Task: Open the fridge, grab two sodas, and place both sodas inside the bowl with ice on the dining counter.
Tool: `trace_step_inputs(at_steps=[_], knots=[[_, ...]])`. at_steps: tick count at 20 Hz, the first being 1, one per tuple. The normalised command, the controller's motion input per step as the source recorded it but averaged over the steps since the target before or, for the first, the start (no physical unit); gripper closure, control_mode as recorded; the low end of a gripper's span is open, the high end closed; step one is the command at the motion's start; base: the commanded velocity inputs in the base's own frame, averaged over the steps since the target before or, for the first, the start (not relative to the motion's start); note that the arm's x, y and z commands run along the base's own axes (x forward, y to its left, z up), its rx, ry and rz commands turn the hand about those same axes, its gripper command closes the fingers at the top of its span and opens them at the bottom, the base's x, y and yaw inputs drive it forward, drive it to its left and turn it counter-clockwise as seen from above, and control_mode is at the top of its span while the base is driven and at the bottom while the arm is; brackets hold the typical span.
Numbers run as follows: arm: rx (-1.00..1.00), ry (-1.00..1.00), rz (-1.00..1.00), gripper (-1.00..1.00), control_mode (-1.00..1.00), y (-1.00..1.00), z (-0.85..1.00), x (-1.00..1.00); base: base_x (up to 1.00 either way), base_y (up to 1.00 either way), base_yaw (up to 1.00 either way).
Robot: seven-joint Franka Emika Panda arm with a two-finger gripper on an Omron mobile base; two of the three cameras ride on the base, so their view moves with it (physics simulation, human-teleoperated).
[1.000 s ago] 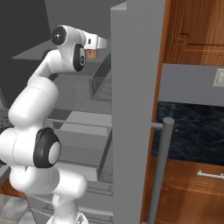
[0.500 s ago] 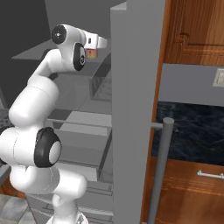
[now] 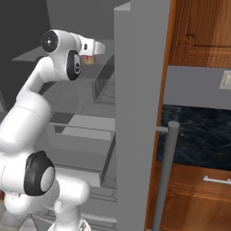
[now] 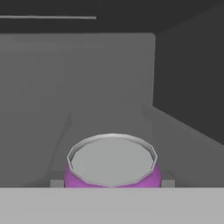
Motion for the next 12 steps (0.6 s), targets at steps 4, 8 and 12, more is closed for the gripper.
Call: trace_step_inputs(at_steps=[4, 8, 12], knots=[[0.00, 0.07, -0.04, 1.00, -1.00, 0.32, 0.14, -0.73, 0.00, 0.00, 0.00], [0.01, 0.09, -0.05, 1.00, -1.00, 0.22, 0.14, -0.90, 0.00, 0.00, 0.00], [0.01, 0.07, -0.04, 1.00, -1.00, 0.10, 0.00, -1.00, 0.00, 0.00, 0.00]])
